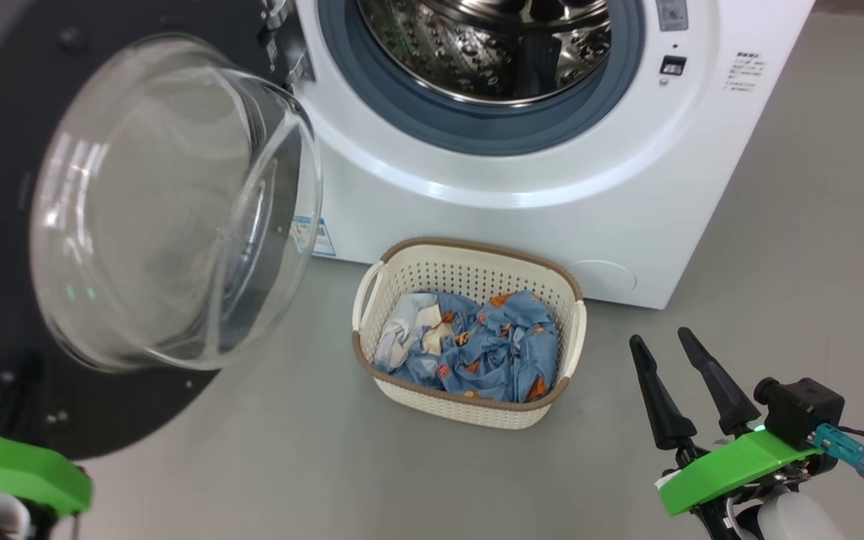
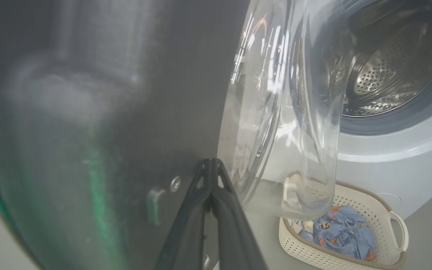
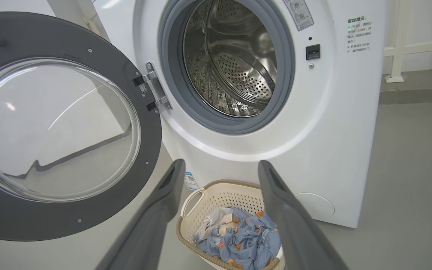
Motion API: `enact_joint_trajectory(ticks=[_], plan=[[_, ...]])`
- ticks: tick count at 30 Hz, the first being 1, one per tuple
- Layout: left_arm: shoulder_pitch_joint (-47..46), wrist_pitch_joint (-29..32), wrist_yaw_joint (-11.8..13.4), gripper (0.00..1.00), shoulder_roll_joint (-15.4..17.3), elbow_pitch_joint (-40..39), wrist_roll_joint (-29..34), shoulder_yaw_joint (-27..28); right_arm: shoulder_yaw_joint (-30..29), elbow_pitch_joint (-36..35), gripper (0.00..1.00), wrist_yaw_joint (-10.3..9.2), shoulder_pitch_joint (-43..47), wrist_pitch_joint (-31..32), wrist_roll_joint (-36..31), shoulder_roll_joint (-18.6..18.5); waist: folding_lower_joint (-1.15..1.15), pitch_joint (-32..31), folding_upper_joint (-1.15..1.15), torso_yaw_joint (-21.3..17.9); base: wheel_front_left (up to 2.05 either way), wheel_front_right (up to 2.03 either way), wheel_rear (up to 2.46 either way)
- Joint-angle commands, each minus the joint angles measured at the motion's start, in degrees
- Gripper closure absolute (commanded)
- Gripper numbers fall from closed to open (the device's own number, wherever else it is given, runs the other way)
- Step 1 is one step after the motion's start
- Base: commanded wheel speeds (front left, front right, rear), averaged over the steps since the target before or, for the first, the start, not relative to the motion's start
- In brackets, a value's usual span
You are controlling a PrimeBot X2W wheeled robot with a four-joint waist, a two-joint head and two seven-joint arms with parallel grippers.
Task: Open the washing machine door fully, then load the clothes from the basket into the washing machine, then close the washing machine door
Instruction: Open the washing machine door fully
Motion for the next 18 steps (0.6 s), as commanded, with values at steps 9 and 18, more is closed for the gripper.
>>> enact_joint_trajectory(ticks=[9, 18], plan=[[-8.5, 1.6, 0.6, 1.0, 7.5, 5.6, -1.4, 5.0, 0.8, -1.4, 0.0, 0.09, -3.3, -0.7, -1.1, 0.9, 0.0, 2.6, 0.0, 1.4, 0.0, 0.0, 0.0], [-17.2, 2.2, -0.9, 1.0, 11.0, 15.6, -0.1, 3.4, 0.6, -1.2, 0.0, 0.09, -5.1, -0.7, -1.4, 1.1, 0.0, 4.5, 0.0, 1.6, 0.0, 0.0, 0.0]])
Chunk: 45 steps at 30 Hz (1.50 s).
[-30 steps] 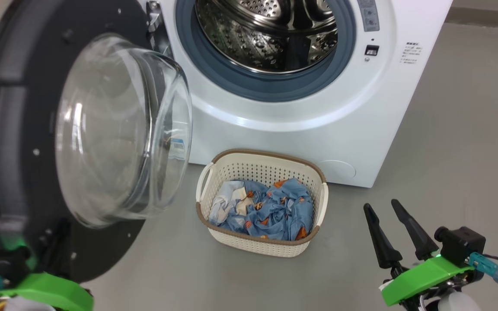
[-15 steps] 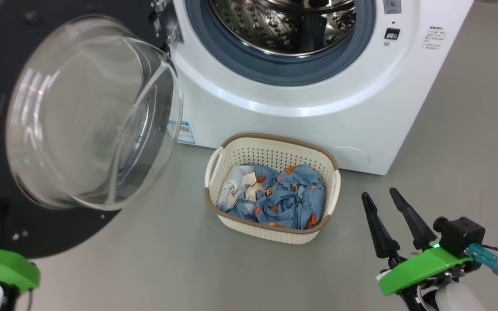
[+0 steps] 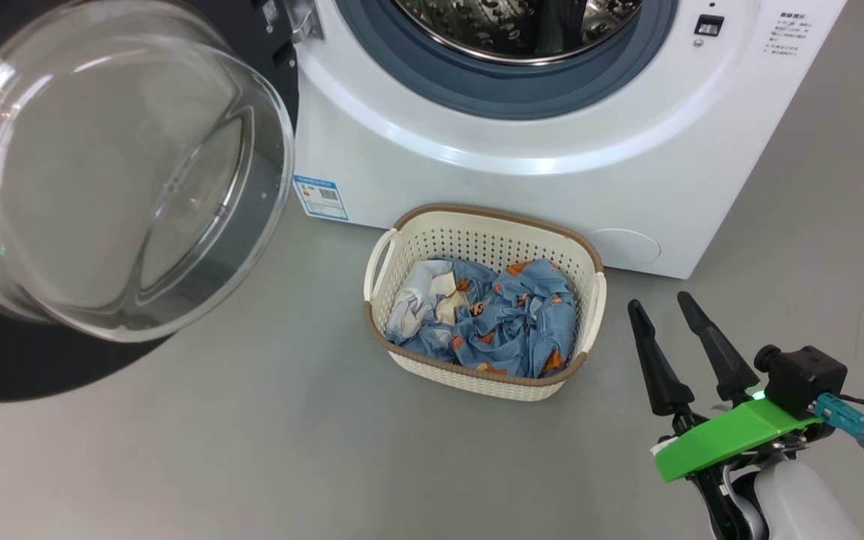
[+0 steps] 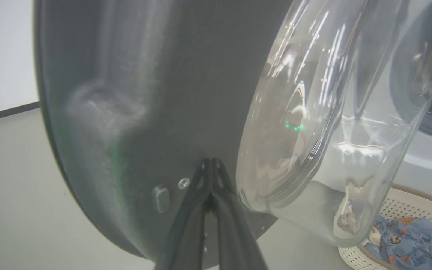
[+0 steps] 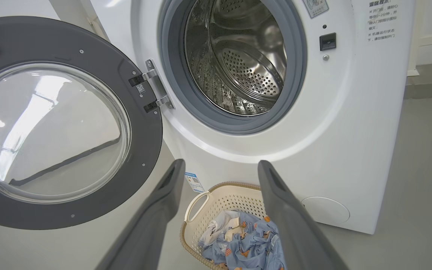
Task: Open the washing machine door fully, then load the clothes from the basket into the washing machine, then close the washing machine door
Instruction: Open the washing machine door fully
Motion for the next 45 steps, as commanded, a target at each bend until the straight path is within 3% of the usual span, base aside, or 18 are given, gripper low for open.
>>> enact_joint_trajectory(ticks=[1, 12, 23, 37, 45], plan=[[-3.4, -0.2, 0.1, 1.0, 4.6, -0.1, 0.4, 2.3, 1.3, -1.3, 0.0, 0.09, -1.5, -0.7, -0.5, 0.3, 0.0, 0.3, 0.0, 0.0, 0.0, 0.0, 0.0], [-11.3, -1.9, -1.2, 1.0, 5.3, 11.2, 1.7, -0.2, 1.5, -0.8, 0.0, 0.09, -1.8, -0.7, -0.4, 0.5, 0.0, 0.3, 0.0, -0.1, 0.0, 0.0, 0.0], [-13.5, -4.6, -2.2, 1.0, 4.4, 17.0, 1.9, -2.1, 1.3, -0.7, 0.0, 0.09, -0.9, -0.7, -0.1, 0.4, 0.0, -1.2, 0.0, 0.5, 0.0, 0.0, 0.0], [-12.6, -7.1, -4.0, 1.0, 2.4, 17.7, 1.2, -4.5, 1.2, -0.8, 0.0, 0.09, 0.7, -0.7, 0.4, 0.4, 0.0, -4.2, 0.0, 1.6, 0.0, 0.0, 0.0], [-9.0, -8.4, -4.8, 1.0, 1.4, 13.4, -0.1, -5.5, 1.4, -1.1, 0.0, 0.09, 1.9, -0.7, 0.7, 0.2, 0.0, -5.7, 0.0, 1.1, 0.0, 0.0, 0.0]])
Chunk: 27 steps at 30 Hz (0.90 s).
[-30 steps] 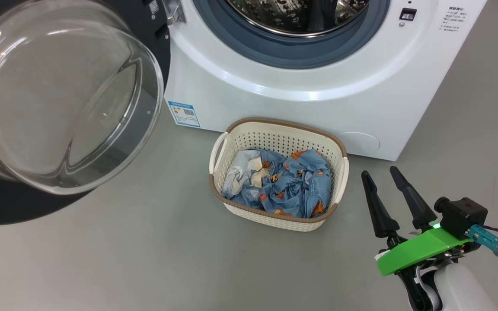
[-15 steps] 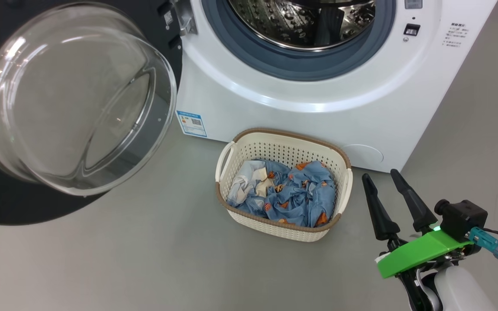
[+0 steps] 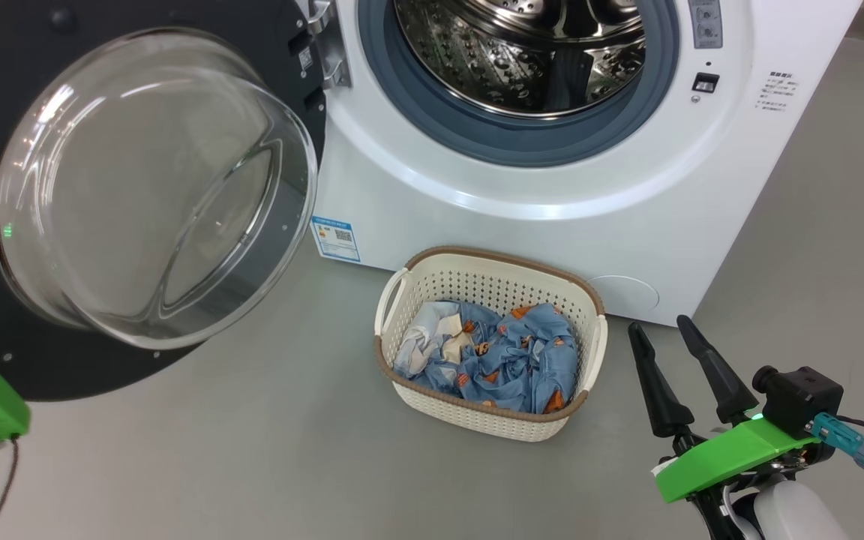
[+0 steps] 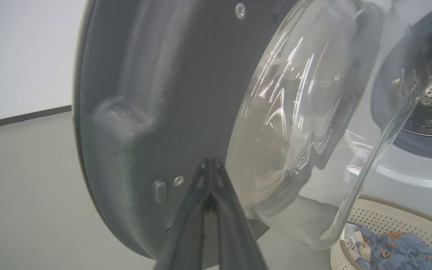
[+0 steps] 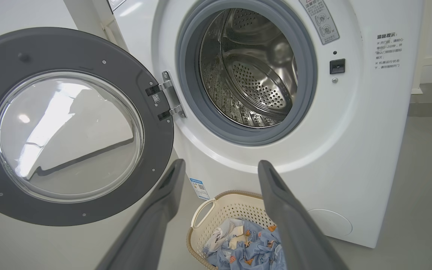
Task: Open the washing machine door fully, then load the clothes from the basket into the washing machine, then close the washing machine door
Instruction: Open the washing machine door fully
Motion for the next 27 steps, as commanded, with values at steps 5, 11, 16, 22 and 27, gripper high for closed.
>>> enact_joint_trajectory(ticks=[5, 11, 16, 22, 27], plan=[[2.6, -1.2, 0.0, 0.0, 1.3, -7.1, -1.0, 1.4, 1.7, -1.5, 0.0, 0.09, 0.3, -0.7, 0.6, -0.4, 0.0, -1.1, 0.0, -1.1, 0.0, 0.0, 0.0], [7.0, -1.3, 0.9, 0.0, -1.0, -14.8, -1.7, 1.1, 2.6, -1.6, 0.0, 0.09, 0.6, -0.7, 0.6, -1.2, 0.0, -2.3, 0.0, -3.5, 0.0, 0.0, 0.0], [11.2, -1.2, 2.5, 0.0, -2.9, -21.4, -1.9, 0.3, 3.7, -1.6, 0.0, 0.09, 1.1, -0.7, 0.5, -1.9, 0.0, -3.3, 0.0, -6.5, 0.0, 0.0, 0.0], [15.6, -0.6, 4.6, 0.0, -4.2, -28.3, -2.4, 0.2, 4.5, -1.8, 0.0, 0.09, 1.3, -0.7, 0.6, -2.7, 0.0, -4.0, 0.0, -10.5, 0.0, 0.0, 0.0], [19.0, -0.3, 6.1, 0.0, -5.3, -32.4, -3.0, 0.1, 5.1, -1.9, 0.0, 0.09, 1.2, -0.7, 0.6, -3.4, 0.0, -4.3, 0.0, -13.9, 0.0, 0.0, 0.0]])
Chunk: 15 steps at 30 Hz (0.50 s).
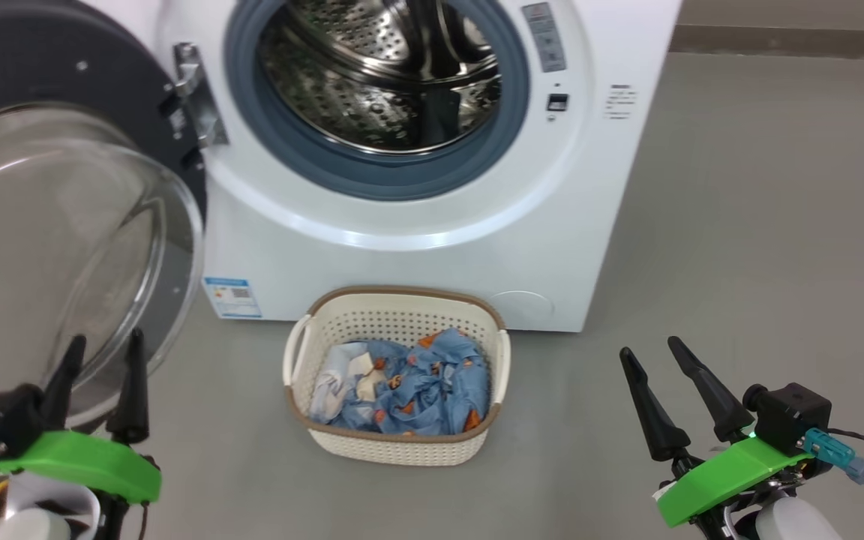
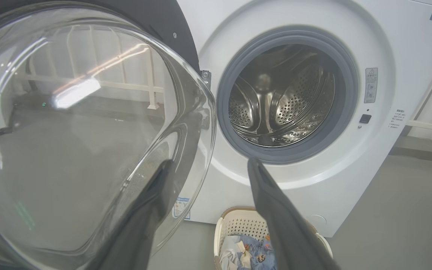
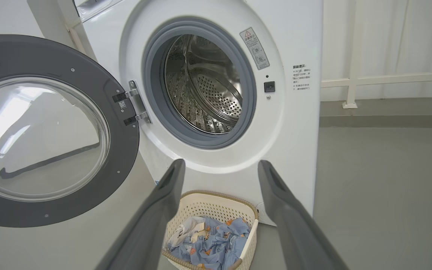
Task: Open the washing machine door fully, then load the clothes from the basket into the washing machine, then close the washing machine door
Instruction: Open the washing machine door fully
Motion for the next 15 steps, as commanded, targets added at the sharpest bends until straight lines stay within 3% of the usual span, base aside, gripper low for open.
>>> enact_joint_trajectory(ticks=[1, 15], plan=[[-0.2, 0.0, 0.6, 0.0, 1.6, -2.4, -0.3, 2.1, 1.5, -1.7, 0.0, 0.09, -0.7, -0.7, 0.2, -0.7, 0.0, -0.6, 0.0, -3.2, 0.0, 0.0, 0.0], [5.5, -0.8, 2.7, 0.0, -0.5, -7.3, -0.8, 2.7, 1.7, -2.3, 0.0, 0.09, -1.2, -0.7, 0.1, -2.6, 0.0, -1.0, 0.0, -9.5, 0.0, 0.0, 0.0]])
